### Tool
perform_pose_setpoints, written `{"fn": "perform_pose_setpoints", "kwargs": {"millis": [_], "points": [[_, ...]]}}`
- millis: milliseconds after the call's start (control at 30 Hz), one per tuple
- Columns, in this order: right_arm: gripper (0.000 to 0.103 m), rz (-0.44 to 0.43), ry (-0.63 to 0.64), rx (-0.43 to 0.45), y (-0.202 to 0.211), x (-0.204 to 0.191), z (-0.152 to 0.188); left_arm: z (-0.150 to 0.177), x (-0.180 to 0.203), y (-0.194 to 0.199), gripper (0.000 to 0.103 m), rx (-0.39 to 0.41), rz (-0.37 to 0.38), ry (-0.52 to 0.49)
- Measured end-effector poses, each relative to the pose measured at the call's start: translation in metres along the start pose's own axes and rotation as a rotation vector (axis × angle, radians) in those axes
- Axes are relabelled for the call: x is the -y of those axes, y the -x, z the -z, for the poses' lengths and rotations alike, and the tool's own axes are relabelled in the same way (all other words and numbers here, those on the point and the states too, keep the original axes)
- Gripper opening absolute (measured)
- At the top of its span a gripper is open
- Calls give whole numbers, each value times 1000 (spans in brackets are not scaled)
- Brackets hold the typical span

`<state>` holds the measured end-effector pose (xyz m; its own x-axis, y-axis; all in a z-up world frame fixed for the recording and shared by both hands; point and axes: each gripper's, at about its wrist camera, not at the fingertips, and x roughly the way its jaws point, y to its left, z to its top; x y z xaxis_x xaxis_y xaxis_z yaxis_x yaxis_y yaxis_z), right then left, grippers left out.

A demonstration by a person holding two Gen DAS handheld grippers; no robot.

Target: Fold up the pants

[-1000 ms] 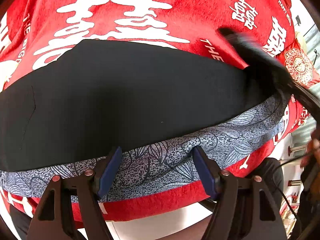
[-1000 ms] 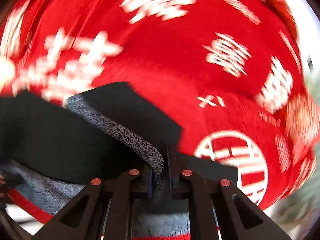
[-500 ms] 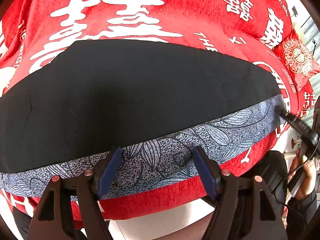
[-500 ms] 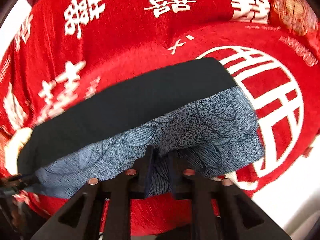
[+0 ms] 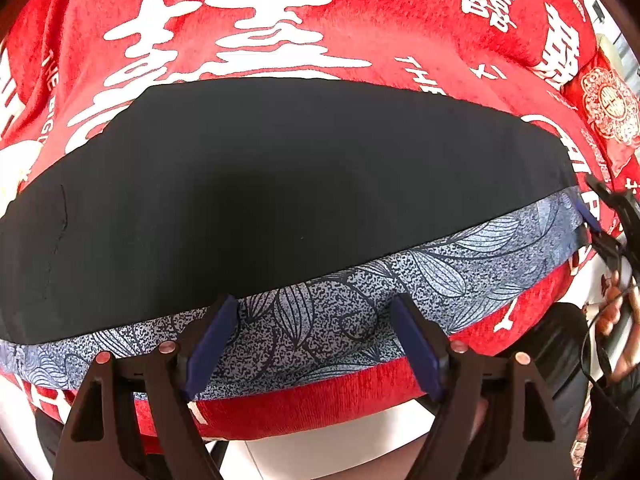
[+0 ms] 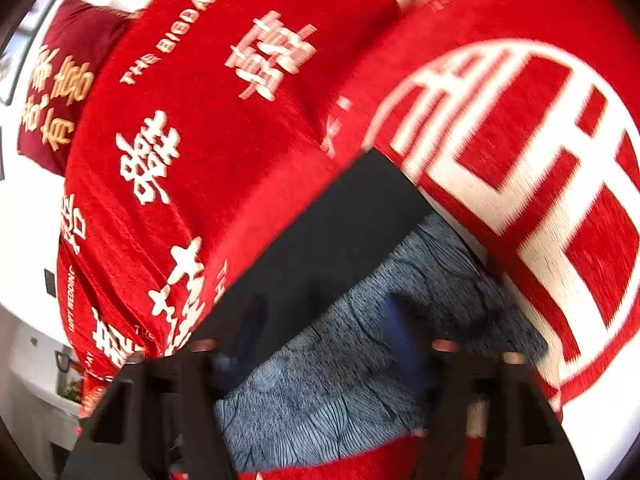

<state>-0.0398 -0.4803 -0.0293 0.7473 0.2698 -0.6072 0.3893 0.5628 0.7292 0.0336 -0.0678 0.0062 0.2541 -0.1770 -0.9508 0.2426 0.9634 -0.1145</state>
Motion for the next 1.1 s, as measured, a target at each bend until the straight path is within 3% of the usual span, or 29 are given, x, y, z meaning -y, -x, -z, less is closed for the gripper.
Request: {"fn": "perform_pose_setpoints", "kwargs": {"millis": [133, 233, 400, 567, 600, 633, 667, 700, 1000, 1100], "points": [[76, -25, -26, -4, 23, -2, 16, -1, -1, -1, 82, 2, 0, 18], [76, -7, -10, -53, 19, -1, 23, -2, 4, -1, 82, 4, -30, 14], [76, 19, 20, -89, 2, -10, 24, -2, 23, 13, 82, 50, -9, -31], [76, 18, 45, -31, -12, -20, 7, -3, 32, 0, 82, 14, -11, -50], [73, 19, 55, -24, -14, -23, 4, -3, 33, -2, 82, 12, -11, -49], [63, 26, 75, -31, -19, -26, 0, -3, 35, -2, 82, 12, -15, -51], [18, 63, 94, -52, -24, -28, -2, -3, 39, -2, 82, 15, -16, -59], [8, 103, 98, -73, -27, -28, -4, -4, 43, -2, 82, 17, -8, -68], [7, 153, 362, 81, 54, -109, 14, -17, 88, 13, 82, 59, 124, -164], [8, 218, 390, 44, 48, -102, 17, -18, 95, 6, 82, 47, 140, -184]]}}
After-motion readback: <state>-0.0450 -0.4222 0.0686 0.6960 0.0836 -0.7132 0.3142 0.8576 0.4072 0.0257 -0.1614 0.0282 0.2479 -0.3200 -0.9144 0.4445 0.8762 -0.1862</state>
